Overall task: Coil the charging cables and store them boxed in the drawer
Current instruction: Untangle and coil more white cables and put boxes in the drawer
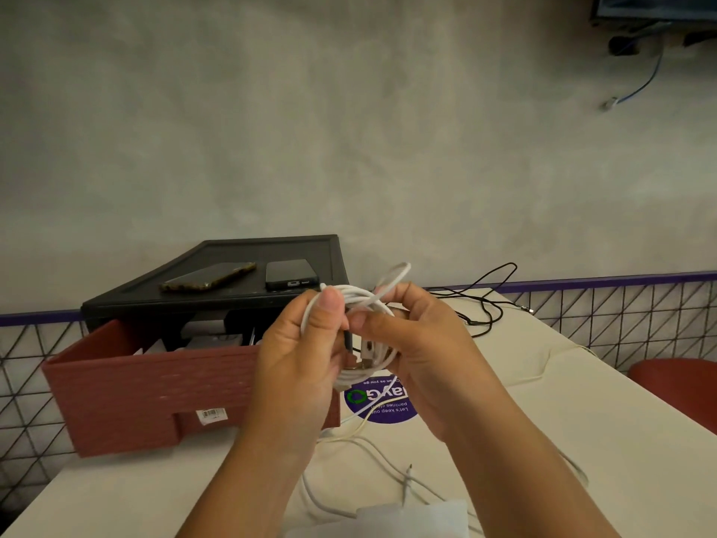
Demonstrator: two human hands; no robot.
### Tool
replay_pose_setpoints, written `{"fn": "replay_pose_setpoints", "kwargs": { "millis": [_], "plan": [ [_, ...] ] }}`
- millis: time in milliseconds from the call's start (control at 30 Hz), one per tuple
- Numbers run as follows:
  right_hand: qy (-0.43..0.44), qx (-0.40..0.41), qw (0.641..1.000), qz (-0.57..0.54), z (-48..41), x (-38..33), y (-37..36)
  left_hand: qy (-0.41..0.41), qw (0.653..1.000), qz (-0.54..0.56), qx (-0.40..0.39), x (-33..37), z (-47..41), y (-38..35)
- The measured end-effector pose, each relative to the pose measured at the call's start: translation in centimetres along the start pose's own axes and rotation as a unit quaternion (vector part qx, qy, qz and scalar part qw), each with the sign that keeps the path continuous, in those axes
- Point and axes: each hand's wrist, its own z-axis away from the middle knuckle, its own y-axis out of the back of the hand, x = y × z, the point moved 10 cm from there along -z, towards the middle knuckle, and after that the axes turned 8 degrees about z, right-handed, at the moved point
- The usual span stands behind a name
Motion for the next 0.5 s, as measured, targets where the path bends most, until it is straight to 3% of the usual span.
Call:
{"fn": "replay_pose_setpoints", "kwargs": {
  "millis": [200, 500],
  "plan": [
    [0.016, 0.024, 0.999, 0.042, 0.2, -0.1, 0.2, -0.068, 0.980, -0.175, -0.062, 0.3, 0.2, -0.4],
    [0.057, 0.076, 0.978, 0.185, 0.3, -1.4, 0.8, -0.073, 0.979, -0.179, -0.070, 0.6, 0.3, -0.7]
  ]
}}
